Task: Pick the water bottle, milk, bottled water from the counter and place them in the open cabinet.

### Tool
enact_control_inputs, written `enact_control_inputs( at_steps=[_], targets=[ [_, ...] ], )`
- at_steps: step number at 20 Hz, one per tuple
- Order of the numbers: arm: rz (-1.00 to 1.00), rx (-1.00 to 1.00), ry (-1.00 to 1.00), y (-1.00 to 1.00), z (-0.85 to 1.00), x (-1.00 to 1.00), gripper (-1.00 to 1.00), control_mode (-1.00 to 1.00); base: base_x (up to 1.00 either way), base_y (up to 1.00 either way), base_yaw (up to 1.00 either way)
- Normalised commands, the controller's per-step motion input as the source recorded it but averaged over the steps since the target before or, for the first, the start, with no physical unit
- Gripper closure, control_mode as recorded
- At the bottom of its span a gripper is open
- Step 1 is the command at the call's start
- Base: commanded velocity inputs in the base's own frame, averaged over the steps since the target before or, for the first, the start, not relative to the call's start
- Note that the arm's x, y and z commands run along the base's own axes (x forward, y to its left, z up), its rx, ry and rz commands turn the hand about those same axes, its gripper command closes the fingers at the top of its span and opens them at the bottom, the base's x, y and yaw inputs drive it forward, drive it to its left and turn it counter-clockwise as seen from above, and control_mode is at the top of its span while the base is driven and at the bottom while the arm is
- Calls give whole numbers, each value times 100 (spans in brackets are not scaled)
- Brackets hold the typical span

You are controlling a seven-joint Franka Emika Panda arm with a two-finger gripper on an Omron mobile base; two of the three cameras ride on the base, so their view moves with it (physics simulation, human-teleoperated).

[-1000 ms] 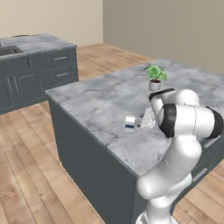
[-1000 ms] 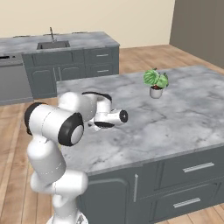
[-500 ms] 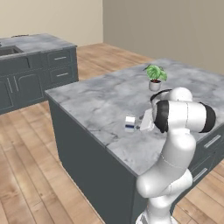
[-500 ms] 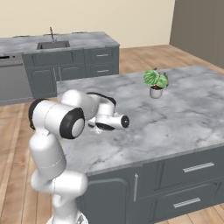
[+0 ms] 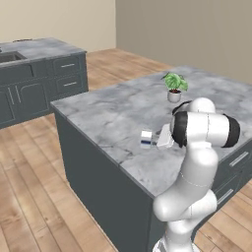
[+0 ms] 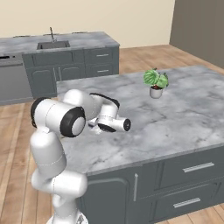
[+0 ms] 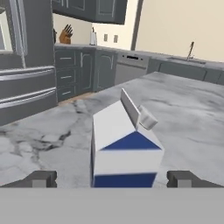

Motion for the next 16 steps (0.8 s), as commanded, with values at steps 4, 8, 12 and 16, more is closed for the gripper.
enact_control_inputs(
  at_steps=[4, 8, 12, 16],
  targets=[
    [0, 8, 3, 8, 0, 8, -100, -100, 0, 0, 0],
    [0, 7, 3, 9, 0, 14, -100, -100, 0, 0, 0],
    [0, 6, 2, 12, 0, 10, -100, -100, 0, 0, 0],
    [0, 3, 0, 16, -5, 2, -100, -100, 0, 0, 0]
  ],
)
